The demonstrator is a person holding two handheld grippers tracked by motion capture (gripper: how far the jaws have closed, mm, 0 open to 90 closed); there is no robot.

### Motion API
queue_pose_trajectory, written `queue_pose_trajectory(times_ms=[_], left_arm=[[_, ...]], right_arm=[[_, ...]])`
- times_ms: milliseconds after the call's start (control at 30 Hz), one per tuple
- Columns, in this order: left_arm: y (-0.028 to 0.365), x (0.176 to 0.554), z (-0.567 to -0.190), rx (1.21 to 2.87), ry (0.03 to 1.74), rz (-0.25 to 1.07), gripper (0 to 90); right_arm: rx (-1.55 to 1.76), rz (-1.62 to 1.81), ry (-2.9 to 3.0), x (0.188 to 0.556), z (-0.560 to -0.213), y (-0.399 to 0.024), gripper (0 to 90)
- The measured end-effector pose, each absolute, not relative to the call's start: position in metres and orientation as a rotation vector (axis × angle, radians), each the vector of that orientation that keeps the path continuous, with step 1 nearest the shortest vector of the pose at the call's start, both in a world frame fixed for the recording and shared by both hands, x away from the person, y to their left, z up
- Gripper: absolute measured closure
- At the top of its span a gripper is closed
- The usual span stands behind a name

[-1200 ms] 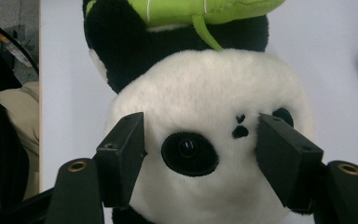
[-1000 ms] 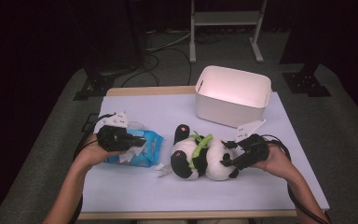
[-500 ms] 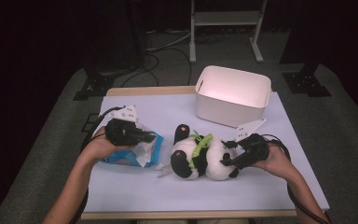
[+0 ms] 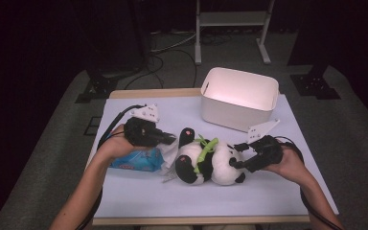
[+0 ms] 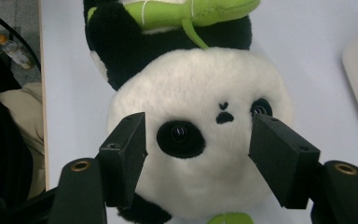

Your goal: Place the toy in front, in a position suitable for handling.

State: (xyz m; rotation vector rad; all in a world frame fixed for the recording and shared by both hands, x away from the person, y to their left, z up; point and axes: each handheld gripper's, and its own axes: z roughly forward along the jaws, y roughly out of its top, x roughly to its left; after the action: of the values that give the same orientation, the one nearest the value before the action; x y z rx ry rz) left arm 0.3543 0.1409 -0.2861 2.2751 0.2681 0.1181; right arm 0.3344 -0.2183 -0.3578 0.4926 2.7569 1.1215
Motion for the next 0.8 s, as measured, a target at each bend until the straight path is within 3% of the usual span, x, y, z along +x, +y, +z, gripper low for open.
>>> queue_pose_trajectory(times_ms=[367,800], left_arm=[[0.102,0.354,-0.276,2.293,0.174,0.097,87.0],[0.049,0.35,-0.279,2.325,0.039,0.027,86.8]], right_arm=[[0.443,1.177,2.716,0.322,-0.33,-0.228,36.1],[0.34,1.236,2.735,0.321,-0.321,-0.204,35.9]])
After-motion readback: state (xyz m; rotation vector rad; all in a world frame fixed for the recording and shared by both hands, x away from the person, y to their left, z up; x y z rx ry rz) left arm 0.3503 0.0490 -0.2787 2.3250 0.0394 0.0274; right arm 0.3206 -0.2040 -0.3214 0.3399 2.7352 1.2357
